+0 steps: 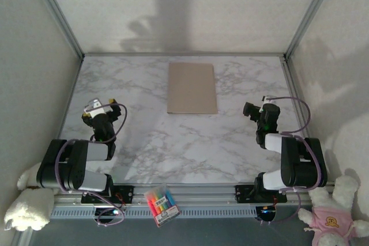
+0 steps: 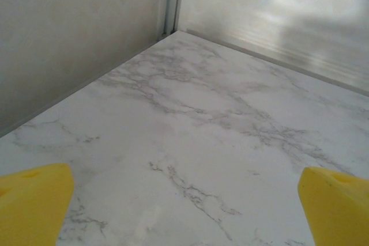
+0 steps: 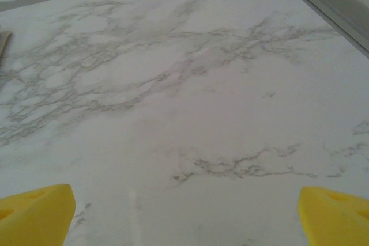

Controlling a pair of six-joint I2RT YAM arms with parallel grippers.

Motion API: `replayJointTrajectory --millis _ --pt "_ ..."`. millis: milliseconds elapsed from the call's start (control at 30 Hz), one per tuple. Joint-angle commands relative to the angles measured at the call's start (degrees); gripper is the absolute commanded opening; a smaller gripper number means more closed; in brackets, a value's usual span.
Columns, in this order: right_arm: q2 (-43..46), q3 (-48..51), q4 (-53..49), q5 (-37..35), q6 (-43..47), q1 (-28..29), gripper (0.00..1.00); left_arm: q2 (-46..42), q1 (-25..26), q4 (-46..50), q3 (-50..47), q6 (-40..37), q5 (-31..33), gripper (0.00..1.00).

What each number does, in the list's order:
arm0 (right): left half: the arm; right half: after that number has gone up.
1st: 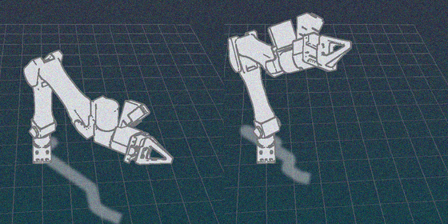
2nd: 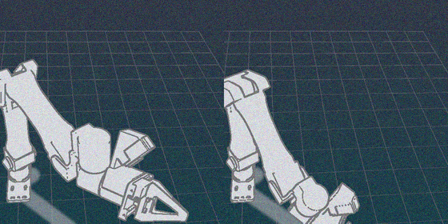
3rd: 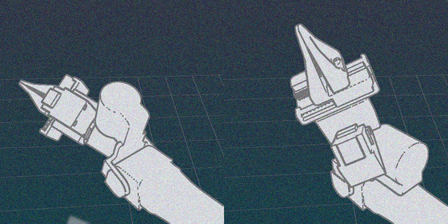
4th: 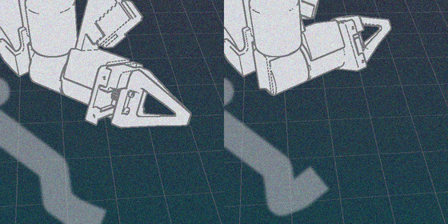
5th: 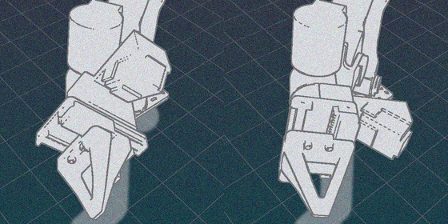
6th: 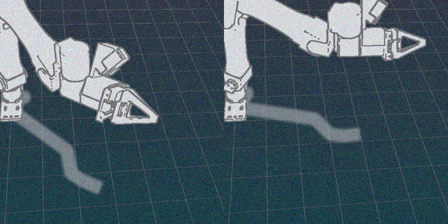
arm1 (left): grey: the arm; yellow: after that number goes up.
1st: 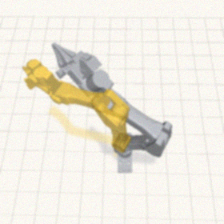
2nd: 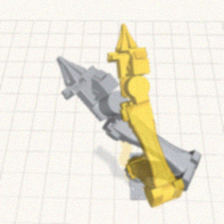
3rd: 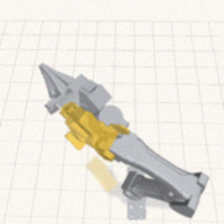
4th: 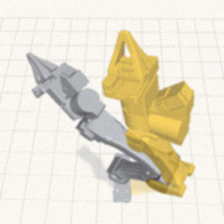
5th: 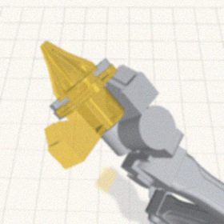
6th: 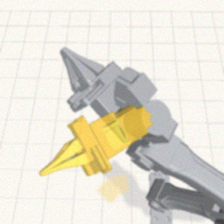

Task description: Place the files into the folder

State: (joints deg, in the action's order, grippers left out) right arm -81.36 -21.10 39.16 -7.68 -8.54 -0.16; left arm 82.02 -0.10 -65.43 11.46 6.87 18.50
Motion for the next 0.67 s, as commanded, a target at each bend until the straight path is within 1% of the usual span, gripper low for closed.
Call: replayJointTrajectory --millis 0,67,100,133,167,233,633 --pt "-2.6 0.6 7.2 2.0 4.2 1.7 0.99 2.9 0.0 -8.2 0.3 -2.7 -4.6 1.00" --pt "-7.5 2.1 16.6 3.7 6.3 2.7 0.99 5.9 0.3 -13.9 -1.4 -4.7 -8.0 0.99" --pt "-5.9 0.6 10.5 2.7 6.4 3.1 0.99 6.4 0.9 -15.5 -1.8 -5.1 -7.0 0.99" --pt "-6.4 -0.8 8.8 1.1 5.6 3.1 0.99 5.5 0.9 -12.7 -1.1 -4.7 -7.0 0.99" --pt "-6.5 -0.8 9.1 -0.1 6.2 3.9 0.99 6.4 0.5 -12.7 -0.2 -4.1 -6.2 1.00" --pt "-6.6 -1.1 8.6 -0.4 6.3 4.2 0.99 6.0 -1.2 -10.8 0.2 -2.1 -7.4 0.99" --pt "-6.5 -1.0 8.6 -0.7 6.4 4.3 0.99 5.9 -1.1 -10.9 0.2 -2.2 -7.3 1.00"
